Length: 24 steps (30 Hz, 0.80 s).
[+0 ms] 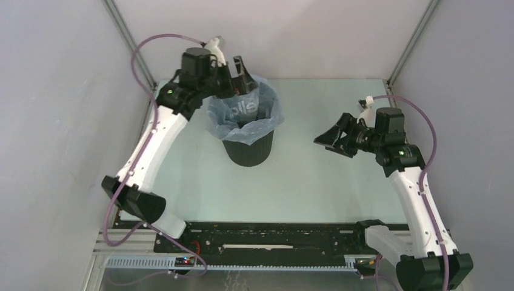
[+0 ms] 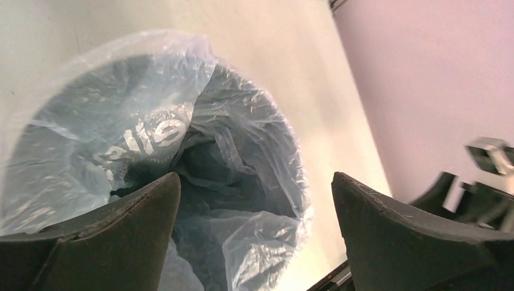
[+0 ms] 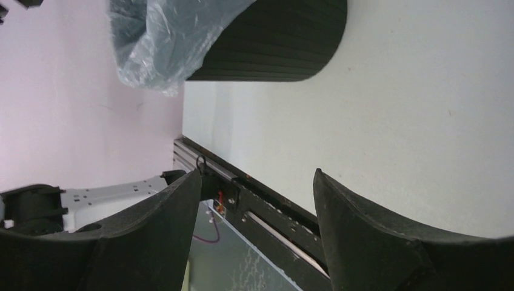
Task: Put the trash bags into the trash bin
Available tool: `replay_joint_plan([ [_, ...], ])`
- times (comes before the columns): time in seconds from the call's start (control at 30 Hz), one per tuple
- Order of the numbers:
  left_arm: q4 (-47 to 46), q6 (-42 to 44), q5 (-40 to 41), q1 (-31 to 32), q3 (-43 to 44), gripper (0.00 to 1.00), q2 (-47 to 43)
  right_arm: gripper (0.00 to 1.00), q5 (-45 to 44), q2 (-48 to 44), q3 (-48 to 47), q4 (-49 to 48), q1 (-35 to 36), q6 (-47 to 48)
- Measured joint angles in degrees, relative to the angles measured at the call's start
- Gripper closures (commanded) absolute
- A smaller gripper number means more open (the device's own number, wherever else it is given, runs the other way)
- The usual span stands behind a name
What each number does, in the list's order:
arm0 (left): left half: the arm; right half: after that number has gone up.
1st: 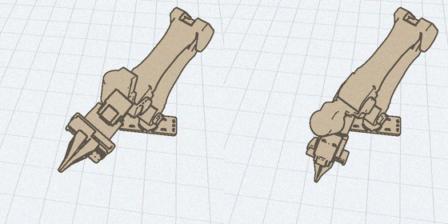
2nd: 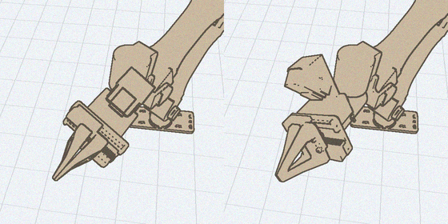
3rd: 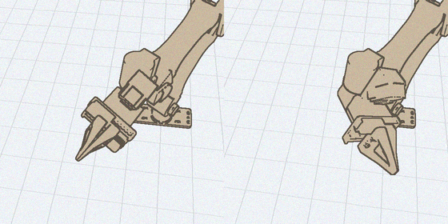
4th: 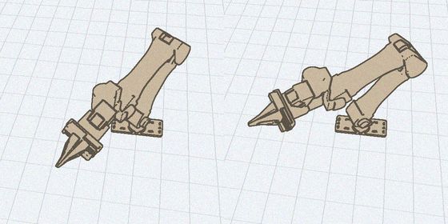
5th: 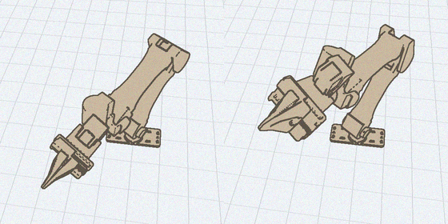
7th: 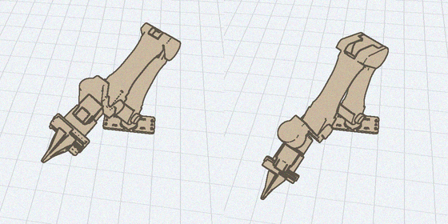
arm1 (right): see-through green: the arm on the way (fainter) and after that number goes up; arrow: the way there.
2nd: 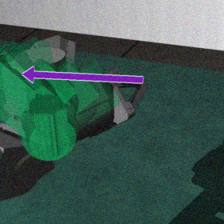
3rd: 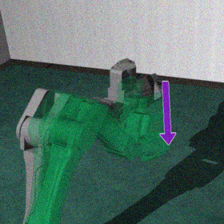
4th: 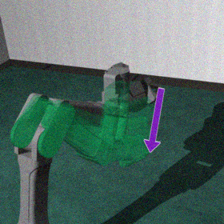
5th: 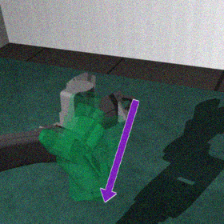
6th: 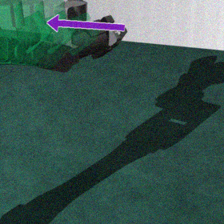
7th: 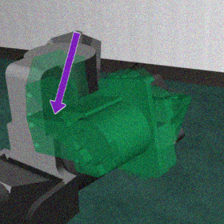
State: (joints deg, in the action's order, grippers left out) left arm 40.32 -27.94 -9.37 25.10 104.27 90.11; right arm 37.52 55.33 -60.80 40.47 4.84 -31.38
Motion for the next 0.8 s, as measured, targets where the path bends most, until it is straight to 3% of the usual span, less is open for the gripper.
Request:
replay_joint_plan([
  [0.17, -2.9, -2.6, -8.7, -7.3, 0.4, 0.13, -4.8, 0.23, 3.3, 5.1, 0.2, -6.8, 0.0, -5.1],
  [0.3, -8.2, -6.6, -16.0, -12.6, 1.5, 0.22, -3.1, 0.23, 5.2, 8.9, 0.2, -13.0, 0.9, -9.8],
  [0.5, -14.0, -9.6, -21.4, -12.1, 3.4, 0.26, 7.0, 0.23, 7.1, 13.1, 0.2, -20.9, 2.8, -16.0],
  [0.8, -12.7, -7.6, -20.9, -12.2, 6.6, 0.29, 17.3, 0.23, 7.4, 13.4, 0.3, -21.7, 3.0, -17.2],
])
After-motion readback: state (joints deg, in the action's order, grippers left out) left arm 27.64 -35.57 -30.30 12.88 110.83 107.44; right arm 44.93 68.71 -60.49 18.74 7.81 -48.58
